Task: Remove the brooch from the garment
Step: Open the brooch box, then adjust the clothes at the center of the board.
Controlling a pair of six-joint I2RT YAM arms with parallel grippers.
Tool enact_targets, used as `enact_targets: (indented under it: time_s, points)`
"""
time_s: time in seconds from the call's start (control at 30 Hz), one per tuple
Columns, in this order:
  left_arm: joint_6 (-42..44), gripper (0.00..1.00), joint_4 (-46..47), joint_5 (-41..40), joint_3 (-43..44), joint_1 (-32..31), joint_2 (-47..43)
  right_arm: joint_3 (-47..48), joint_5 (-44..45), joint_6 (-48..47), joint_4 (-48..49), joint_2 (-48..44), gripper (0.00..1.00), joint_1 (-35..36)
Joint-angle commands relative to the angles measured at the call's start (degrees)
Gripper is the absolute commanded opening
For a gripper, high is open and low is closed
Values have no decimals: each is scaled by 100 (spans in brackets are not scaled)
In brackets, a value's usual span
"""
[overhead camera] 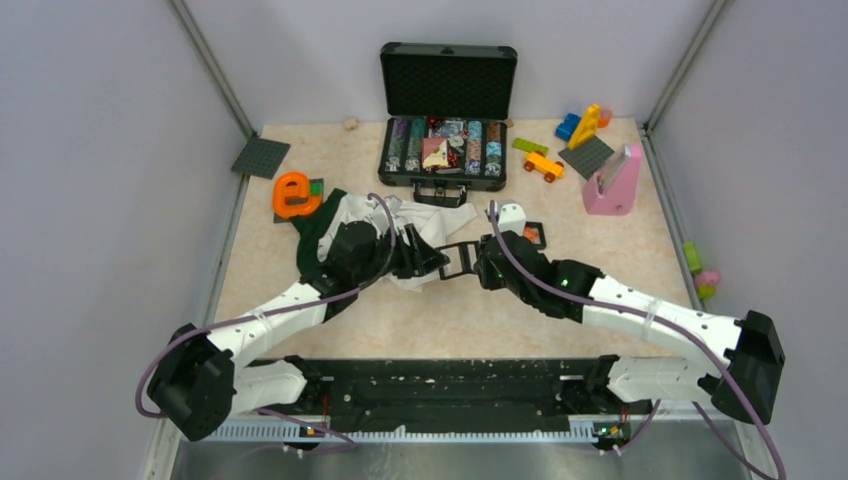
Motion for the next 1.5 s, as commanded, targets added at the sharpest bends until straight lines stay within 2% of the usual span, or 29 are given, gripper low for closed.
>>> enact_targets:
  time_s: [0.0,0.1,0.23,0.43,0.7,0.87,1.03,1.23,1.33,1.47]
  points:
    - [179,61,173,-23,111,-16,-4,367,-194,123,-343,-58,3,-170]
    - [451,71,-28,-297,145,-18,-51,522,-247,148,-755,43,2,-238]
    - [1028,71,-526,-949,358,-17,-53,645,-203,143,-1223,109,2,-393]
    - [1976,61,-1640,-2030,1218,-11,879,418,-135,91,-1394,-143,1,-637]
    - [2464,41,-2945,-2281,2495,-18,2555,172,-185,19,-1418,-499,1,-886]
    - [2269,25,-3105,-2301,2313,-15,2837,54,-282,-12,-1334,-553,0,-958]
    - [2050,24,-2834,-2273,1586,-18,2500,-31,-354,-17,-1237,-588,0,-978]
    - [1824,25,-2386,-1952,972,-22,2352,-101,-432,-17,-1162,-579,0,-996]
    - [1764,37,-2113,-1825,696,-49,2127,-123,-467,-16,-1134,-587,0,-1005]
    - [1974,57,-2314,-1924,709,-174,1733,-139,-524,-25,-1092,-580,0,-1020]
